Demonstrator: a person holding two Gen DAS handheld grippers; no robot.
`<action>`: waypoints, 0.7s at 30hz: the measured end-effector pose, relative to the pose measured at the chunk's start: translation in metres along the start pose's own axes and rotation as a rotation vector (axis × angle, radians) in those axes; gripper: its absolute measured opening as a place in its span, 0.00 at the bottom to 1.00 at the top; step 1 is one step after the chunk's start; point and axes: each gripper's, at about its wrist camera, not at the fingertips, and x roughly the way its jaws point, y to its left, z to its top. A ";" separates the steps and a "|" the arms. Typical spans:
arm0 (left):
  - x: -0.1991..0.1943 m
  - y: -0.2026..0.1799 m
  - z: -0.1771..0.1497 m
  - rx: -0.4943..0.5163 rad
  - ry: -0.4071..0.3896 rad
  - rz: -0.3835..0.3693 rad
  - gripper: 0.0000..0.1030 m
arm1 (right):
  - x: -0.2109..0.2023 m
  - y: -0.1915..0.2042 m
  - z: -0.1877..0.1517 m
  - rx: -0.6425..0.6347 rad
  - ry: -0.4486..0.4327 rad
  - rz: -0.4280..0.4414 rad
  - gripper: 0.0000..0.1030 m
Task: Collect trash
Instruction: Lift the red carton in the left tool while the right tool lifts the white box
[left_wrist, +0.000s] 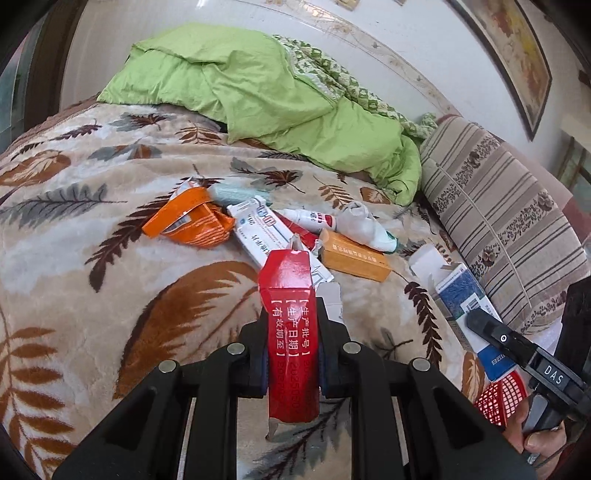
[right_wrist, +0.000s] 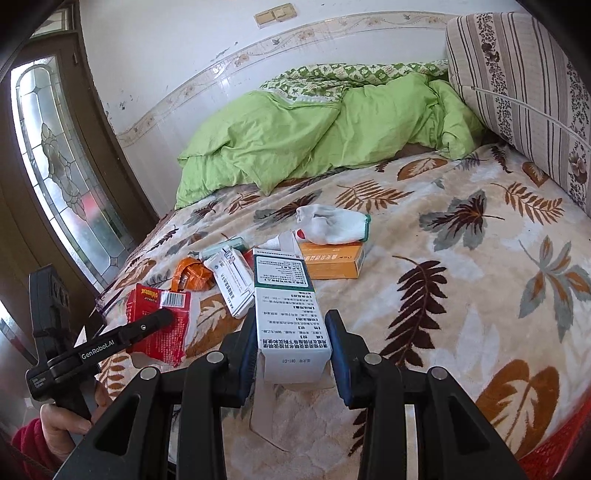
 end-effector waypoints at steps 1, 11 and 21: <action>0.002 -0.005 0.000 0.019 -0.004 0.000 0.17 | 0.002 0.000 0.000 0.004 0.003 0.007 0.37; 0.019 -0.024 -0.003 0.118 0.024 -0.015 0.17 | 0.026 0.000 0.002 0.022 0.040 0.051 0.37; 0.016 -0.038 -0.007 0.155 0.039 -0.042 0.17 | 0.021 -0.003 0.003 0.053 0.017 0.084 0.37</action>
